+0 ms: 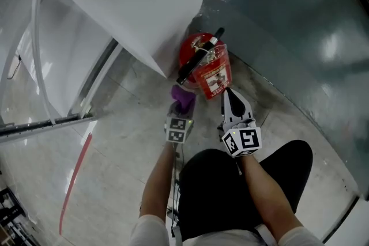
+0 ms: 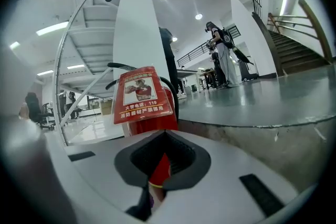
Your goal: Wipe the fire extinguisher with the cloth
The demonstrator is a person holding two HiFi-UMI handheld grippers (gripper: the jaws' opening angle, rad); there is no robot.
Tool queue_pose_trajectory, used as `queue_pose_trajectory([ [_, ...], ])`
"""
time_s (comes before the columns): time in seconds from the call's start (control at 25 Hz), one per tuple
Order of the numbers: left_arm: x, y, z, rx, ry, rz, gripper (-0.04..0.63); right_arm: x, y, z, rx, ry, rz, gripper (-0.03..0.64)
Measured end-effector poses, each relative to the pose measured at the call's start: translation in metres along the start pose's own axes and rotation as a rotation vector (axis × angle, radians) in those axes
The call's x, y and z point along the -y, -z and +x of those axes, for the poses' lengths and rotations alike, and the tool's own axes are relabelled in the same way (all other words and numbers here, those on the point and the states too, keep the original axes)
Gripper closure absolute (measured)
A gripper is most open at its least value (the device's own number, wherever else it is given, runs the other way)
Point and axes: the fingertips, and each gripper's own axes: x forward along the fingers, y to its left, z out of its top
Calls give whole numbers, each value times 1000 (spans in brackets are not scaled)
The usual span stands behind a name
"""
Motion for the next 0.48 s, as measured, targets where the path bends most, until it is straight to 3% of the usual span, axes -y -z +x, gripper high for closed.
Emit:
queue_pose_trajectory([
  [0.28, 2, 39, 30, -74, 3, -35, 537, 8, 9, 5, 0, 10, 26, 603],
  [0.48, -1, 40, 48, -61, -7, -55, 536, 1, 1, 8, 10, -18, -12, 603],
])
